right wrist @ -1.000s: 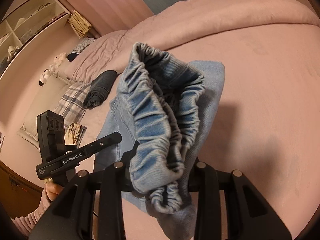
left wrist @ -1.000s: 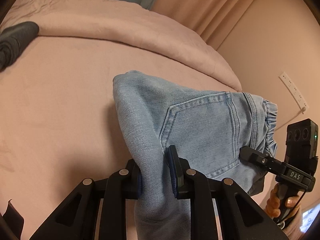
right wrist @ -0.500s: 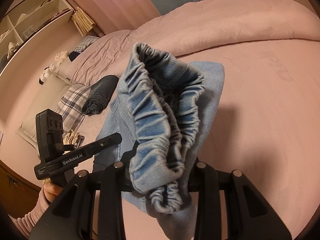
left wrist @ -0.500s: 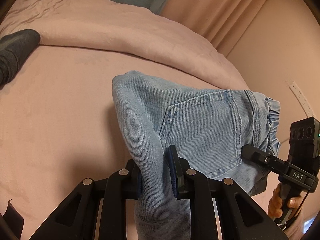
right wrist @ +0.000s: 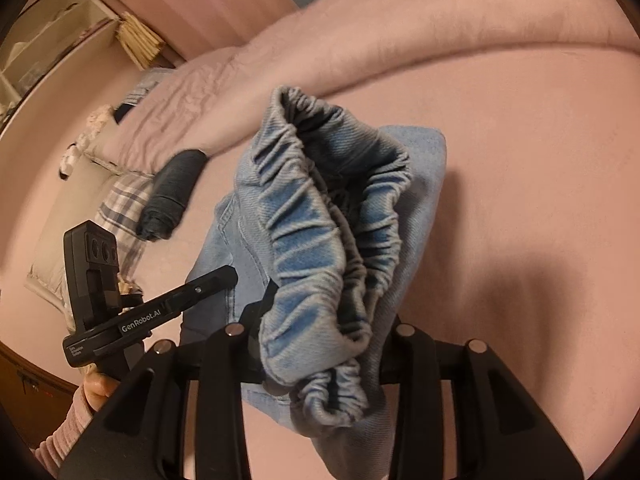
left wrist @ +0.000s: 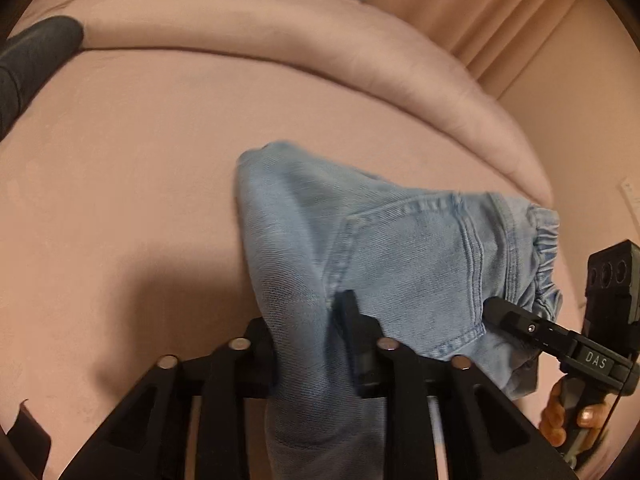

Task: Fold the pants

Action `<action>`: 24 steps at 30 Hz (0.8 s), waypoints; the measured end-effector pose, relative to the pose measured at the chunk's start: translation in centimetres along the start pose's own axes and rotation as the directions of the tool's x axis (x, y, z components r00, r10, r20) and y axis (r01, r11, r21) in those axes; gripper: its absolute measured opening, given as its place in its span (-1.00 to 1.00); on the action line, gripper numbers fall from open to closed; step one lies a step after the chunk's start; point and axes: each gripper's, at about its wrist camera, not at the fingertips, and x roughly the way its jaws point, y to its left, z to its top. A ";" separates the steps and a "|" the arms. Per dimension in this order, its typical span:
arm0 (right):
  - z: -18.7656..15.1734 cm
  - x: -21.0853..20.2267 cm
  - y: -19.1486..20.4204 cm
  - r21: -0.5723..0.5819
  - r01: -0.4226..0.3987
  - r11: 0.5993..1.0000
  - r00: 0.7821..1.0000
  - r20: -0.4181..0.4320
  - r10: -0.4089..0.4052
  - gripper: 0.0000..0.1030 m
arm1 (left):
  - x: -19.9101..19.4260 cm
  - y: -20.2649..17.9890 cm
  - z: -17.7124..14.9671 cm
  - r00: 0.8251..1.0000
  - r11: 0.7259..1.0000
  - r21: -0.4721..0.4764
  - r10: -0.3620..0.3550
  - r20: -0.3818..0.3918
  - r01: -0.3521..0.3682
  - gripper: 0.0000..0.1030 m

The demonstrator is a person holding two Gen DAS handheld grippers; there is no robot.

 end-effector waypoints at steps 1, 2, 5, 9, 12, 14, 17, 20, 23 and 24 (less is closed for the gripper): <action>0.0 0.8 -0.6 0.021 0.027 0.999 0.999 -0.030 -0.026 -0.09 | -0.3 0.1 -0.2 1.000 1.000 0.001 0.002 0.016 -0.002 -0.29; -0.2 1.5 -1.2 0.047 0.066 0.997 0.996 -0.058 -0.063 0.01 | -0.7 0.1 -0.2 1.000 1.000 0.006 0.017 0.026 -0.018 -0.19; -0.3 0.9 -2.4 0.113 0.058 0.992 0.997 -0.056 -0.052 0.17 | -3.1 -0.3 -0.2 0.991 0.993 0.039 0.105 0.087 -0.109 -0.18; 0.3 -2.9 -0.8 0.035 0.179 0.983 0.983 0.045 -0.180 0.33 | -6.3 -1.3 0.2 0.982 0.991 0.097 0.074 0.176 -0.092 -0.18; 0.7 -6.1 2.1 -0.066 0.281 0.957 0.942 0.208 -0.263 0.34 | -6.6 -3.3 -0.1 0.985 0.986 0.160 0.022 0.169 -0.049 -0.17; 1.0 -6.5 3.0 -0.119 0.241 0.963 0.951 0.228 -0.210 0.31 | -5.6 -4.4 -0.9 0.990 0.981 0.194 0.002 0.138 -0.029 -0.16; 0.8 -4.3 3.7 -0.166 0.204 0.965 0.973 0.147 -0.180 0.21 | -2.3 -5.6 -1.3 0.997 0.978 0.203 0.030 0.068 -0.043 -0.16; 0.1 -0.8 1.9 -0.156 0.260 0.953 0.966 0.043 -0.256 0.25 | -0.1 -6.4 -2.1 0.994 0.963 0.246 0.106 0.031 -0.111 -0.16; 0.1 -1.8 2.8 -0.194 0.304 0.933 0.952 0.045 -0.301 0.25 | -1.8 -7.6 -1.3 0.991 0.956 0.261 0.129 0.048 -0.137 -0.16; 0.3 -2.5 3.4 -0.197 0.303 0.933 0.953 0.044 -0.300 0.25 | -2.7 -7.8 -1.1 0.989 0.956 0.256 0.127 0.071 -0.141 -0.16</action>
